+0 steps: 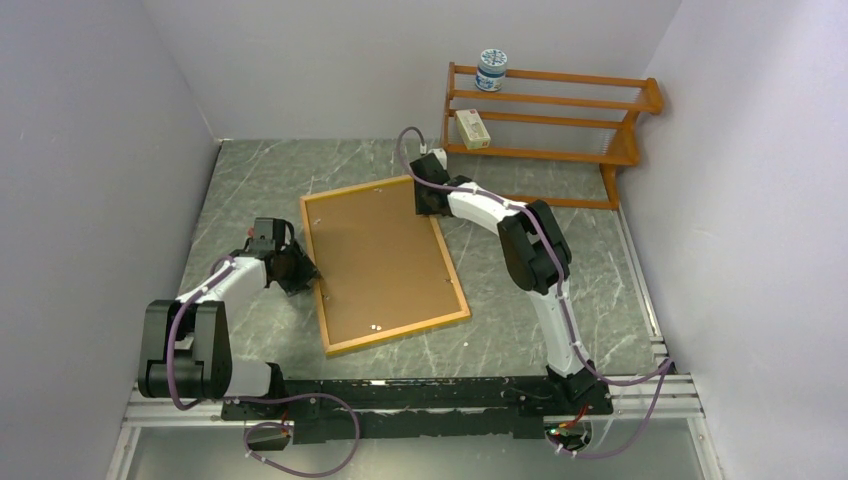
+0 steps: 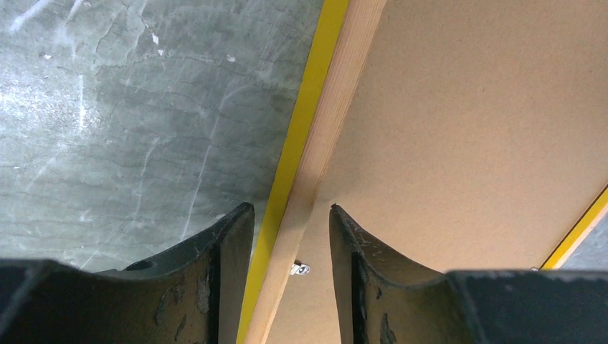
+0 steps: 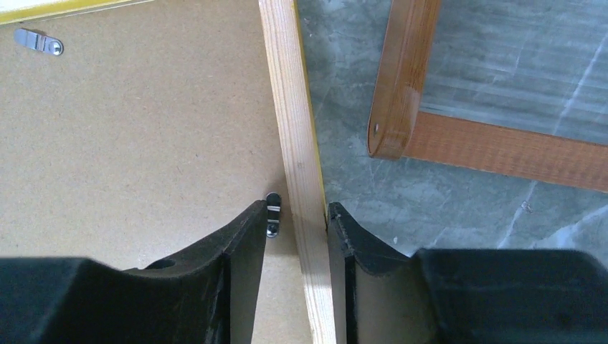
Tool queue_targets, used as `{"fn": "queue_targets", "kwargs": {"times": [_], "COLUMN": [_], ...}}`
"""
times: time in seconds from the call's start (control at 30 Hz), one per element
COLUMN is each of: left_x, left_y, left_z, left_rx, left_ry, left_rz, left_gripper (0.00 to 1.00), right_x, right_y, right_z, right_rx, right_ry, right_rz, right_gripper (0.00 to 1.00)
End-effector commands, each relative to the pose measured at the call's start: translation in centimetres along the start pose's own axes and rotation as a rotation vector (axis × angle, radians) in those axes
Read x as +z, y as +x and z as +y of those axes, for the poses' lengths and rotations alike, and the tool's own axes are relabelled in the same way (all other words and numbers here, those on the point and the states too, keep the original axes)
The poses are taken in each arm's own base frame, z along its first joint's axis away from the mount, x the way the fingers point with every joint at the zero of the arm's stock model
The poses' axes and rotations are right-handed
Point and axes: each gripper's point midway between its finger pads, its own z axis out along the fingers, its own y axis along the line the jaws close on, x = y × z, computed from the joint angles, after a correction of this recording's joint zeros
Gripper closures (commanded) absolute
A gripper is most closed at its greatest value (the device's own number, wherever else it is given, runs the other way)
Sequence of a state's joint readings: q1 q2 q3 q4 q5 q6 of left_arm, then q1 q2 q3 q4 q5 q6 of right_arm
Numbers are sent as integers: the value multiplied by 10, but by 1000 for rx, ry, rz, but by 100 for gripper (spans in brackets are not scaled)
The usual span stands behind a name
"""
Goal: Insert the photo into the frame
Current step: Install the photo frame at the center of the board.
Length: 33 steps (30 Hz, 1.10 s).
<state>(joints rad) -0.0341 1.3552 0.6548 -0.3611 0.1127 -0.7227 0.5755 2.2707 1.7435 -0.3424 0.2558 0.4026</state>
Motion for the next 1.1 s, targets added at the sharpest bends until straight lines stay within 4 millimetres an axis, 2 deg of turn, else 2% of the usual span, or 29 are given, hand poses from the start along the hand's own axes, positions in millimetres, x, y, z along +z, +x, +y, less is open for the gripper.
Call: {"fn": "queue_targets", "kwargs": {"times": [0.0,0.37,0.57,0.73,0.83,0.93,1.07], "left_x": [2,2,1,-5,-8,-9,-5], "left_y": [2,4,-1,-19,-32,-39,-39], "left_z": [-2,1,-1,-12,-18,-22,-19], "left_rx": [-11,-11,-8,-6,-4,3,4], "left_ry": [21,9,4,16,23,23,3], "left_rz": [5,11,0,-53,-88,-107,-92], "left_gripper": [52,53,52,45,32,24,23], "right_x": [1,3,-7,-28,-42,-54,-61], "right_y": [18,22,16,-6,-17,-17,-3], "right_z": [-12,-11,-5,-7,-9,-10,-11], "right_rx": [-27,-43,-30,22,46,55,56], "right_ry": [28,11,-25,-28,-39,-56,-90], "right_rz": [46,63,48,4,-19,-24,17], "right_gripper": [63,80,81,76,65,53,51]}}
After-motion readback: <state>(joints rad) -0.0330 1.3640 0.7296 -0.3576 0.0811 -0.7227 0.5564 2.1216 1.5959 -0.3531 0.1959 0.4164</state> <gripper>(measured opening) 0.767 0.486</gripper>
